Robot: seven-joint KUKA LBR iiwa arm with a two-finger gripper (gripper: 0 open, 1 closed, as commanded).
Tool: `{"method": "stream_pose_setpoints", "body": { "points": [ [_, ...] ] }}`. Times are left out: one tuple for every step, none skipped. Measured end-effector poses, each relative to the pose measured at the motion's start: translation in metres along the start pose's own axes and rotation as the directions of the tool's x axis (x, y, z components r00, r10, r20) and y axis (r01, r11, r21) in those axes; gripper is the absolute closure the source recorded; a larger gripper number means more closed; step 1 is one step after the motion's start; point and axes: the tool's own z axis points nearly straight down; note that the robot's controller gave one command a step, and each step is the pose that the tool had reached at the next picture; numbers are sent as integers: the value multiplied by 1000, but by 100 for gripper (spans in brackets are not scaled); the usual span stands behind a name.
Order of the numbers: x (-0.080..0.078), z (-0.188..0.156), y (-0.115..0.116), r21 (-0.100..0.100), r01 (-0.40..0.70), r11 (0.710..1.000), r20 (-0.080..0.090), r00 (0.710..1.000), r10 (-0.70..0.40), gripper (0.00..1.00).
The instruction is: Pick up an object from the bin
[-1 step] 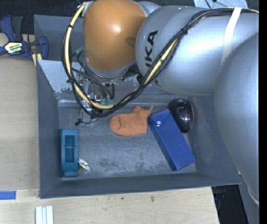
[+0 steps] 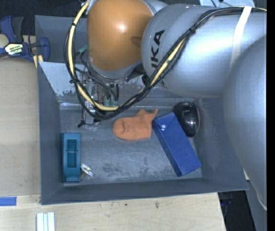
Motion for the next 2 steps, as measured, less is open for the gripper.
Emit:
{"method": "stream_pose_setpoints", "body": {
  "points": [
    [-6,57,-29,-1,-48,999,3,999,48,0],
    [5,69,-77,3,5,1000,-9,1000,-5,0]
  ]
}}
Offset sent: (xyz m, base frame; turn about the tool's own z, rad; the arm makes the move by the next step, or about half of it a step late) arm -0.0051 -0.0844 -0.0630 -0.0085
